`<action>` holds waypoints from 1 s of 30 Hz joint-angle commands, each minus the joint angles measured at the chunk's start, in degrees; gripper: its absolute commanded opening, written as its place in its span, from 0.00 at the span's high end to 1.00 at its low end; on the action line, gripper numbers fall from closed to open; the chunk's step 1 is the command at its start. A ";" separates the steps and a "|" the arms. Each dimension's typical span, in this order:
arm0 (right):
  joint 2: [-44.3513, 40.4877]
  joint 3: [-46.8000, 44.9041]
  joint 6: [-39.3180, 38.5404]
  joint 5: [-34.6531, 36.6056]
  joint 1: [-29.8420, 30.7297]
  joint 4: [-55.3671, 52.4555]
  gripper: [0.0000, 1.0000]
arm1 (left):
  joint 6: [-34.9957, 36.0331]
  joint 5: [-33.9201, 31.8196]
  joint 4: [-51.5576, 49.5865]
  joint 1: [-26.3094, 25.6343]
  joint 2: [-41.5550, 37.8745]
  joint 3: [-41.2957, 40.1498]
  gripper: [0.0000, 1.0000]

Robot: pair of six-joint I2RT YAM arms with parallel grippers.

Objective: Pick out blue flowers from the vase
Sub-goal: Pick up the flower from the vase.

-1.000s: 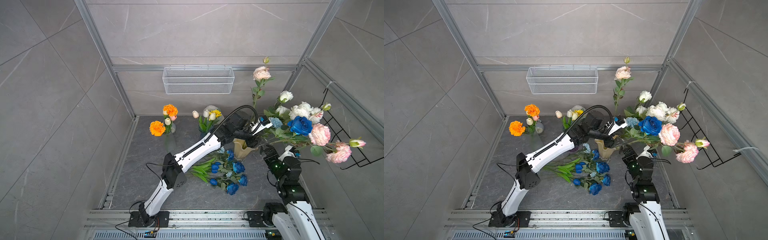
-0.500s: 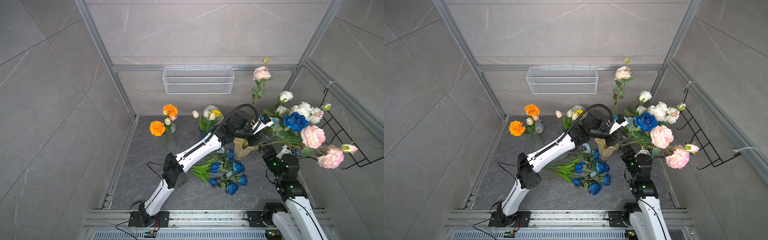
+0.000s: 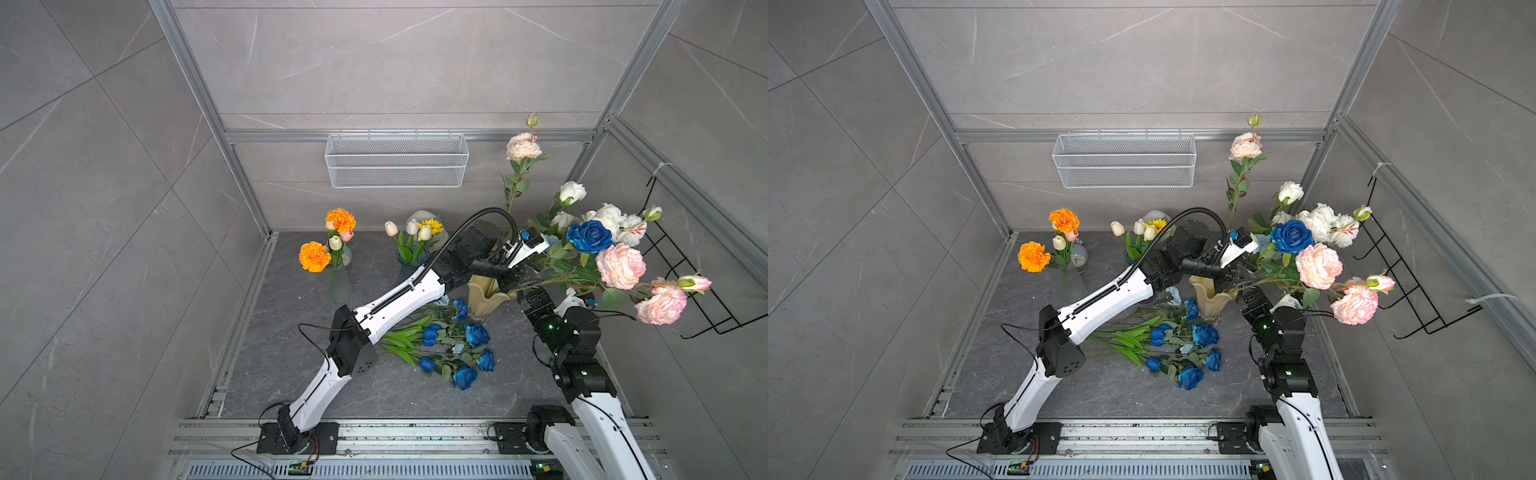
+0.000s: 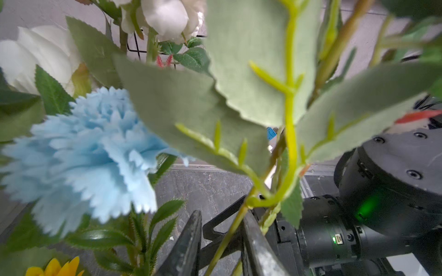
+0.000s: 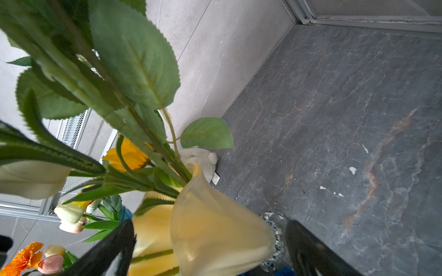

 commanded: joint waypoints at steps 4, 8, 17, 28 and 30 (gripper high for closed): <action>-1.14 2.31 -1.36 0.21 0.09 -0.17 0.01 | -1.26 2.09 3.75 -0.14 -0.52 1.22 0.93; -1.71 3.04 -2.51 -0.09 0.05 -2.61 0.00 | -1.03 -3.89 4.73 0.31 -2.03 -0.84 0.99; -5.74 7.85 -9.93 -0.14 0.12 -16.91 0.00 | 3.55 -12.78 4.62 0.95 -5.43 -4.84 1.00; -8.10 10.95 -14.53 -4.25 0.06 -25.87 0.00 | 6.78 -18.57 2.83 1.43 -7.08 -6.13 1.00; -8.65 10.20 -14.27 -6.60 0.07 -23.18 0.00 | 7.41 -19.03 2.32 1.44 -7.72 -6.29 1.00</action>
